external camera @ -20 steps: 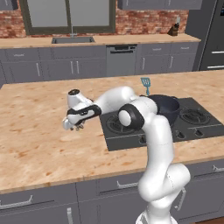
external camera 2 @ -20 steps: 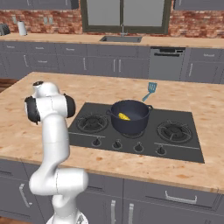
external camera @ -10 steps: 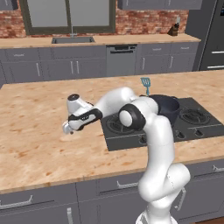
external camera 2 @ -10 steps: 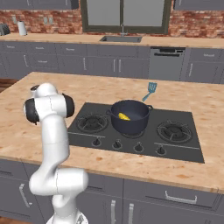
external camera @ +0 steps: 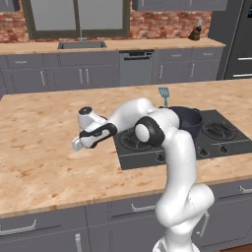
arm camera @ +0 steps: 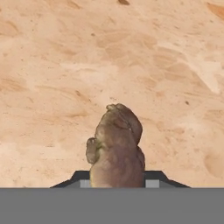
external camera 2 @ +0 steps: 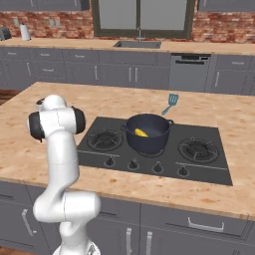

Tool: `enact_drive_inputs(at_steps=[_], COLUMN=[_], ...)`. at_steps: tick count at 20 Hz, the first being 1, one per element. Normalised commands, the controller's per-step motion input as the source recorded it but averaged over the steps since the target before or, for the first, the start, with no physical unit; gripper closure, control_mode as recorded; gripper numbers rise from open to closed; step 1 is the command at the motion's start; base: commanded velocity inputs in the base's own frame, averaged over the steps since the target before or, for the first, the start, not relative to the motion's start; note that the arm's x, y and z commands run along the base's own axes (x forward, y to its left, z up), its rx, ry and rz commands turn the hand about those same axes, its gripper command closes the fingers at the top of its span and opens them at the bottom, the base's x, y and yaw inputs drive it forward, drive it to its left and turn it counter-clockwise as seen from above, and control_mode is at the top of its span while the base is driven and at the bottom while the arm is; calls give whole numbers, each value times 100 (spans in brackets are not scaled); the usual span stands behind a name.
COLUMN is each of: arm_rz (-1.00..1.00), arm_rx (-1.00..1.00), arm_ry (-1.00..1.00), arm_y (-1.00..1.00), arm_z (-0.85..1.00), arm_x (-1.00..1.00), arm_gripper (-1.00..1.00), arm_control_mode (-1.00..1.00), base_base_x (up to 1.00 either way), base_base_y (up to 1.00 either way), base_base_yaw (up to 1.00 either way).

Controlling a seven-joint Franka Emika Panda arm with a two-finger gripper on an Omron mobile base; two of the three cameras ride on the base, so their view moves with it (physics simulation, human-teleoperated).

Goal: Put the corn and mushroom in the pot. Retrieve the spatula and lightly stir the vegetables in the pot.

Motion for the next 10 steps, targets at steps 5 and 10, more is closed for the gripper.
enact_drive_inputs(at_steps=[5, 10], arm_rz=[4, 10], arm_rx=[0, 3], arm_ry=[-3, -7], arm_y=[-3, -11], arm_z=[-4, 31], arm_x=[9, -28], arm_gripper=[100, 100], arm_control_mode=[-100, -100], base_base_x=[0, 0], base_base_y=[0, 0], base_base_yaw=[0, 0])
